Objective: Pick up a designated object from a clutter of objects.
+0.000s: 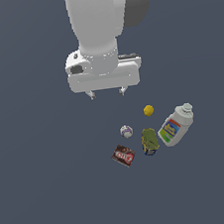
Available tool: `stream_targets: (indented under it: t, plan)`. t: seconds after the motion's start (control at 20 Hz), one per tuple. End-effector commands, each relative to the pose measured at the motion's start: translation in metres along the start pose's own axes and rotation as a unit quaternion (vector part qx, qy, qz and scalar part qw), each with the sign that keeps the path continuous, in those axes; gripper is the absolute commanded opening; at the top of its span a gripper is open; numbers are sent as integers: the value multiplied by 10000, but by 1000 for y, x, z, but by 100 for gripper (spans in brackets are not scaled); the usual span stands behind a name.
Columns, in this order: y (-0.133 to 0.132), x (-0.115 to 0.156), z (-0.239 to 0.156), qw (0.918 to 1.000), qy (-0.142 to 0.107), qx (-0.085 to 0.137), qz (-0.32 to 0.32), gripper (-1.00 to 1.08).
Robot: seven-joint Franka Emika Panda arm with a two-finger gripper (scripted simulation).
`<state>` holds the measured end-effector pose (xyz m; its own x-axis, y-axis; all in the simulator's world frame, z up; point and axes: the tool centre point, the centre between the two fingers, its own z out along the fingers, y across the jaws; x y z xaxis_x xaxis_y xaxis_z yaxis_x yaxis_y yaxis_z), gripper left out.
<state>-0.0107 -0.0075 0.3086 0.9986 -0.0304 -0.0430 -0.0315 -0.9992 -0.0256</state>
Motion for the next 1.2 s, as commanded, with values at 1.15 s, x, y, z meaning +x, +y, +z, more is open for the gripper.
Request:
stream_targets:
  t: [1.15]
  plan:
    - [-5,28,15,9997,182,-163,13,100]
